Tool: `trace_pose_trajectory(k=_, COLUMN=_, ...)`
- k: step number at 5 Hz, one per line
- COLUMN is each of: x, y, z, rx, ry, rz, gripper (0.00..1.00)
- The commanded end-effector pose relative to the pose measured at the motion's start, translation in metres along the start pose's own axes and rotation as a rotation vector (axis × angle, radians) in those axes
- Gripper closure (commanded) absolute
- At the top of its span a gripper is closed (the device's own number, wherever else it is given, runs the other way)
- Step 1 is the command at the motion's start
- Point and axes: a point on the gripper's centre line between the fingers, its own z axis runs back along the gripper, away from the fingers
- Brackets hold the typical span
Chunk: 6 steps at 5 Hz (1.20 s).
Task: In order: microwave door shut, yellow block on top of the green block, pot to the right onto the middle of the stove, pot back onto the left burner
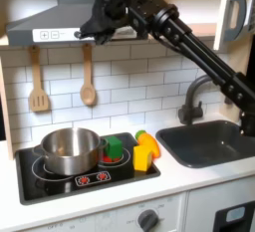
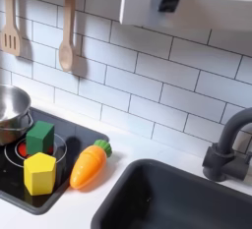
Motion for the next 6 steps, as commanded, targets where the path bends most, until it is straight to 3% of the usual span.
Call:
trace_pose_trajectory(k=1, x=0.004, y=0.002, z=-0.008, rx=0.014, ry=-0.01, rz=-0.002, gripper=1.0)
trace_pose_trajectory(k=4, x=0.006, y=0.007, z=-0.02, rx=0.034, ry=-0.012, rz=0.031, gripper=1.0)
trace_pose_trajectory(k=6, x=0.014, y=0.004, z=-0.016, rx=0.029, ry=-0.033, rz=0.043, gripper=1.0)
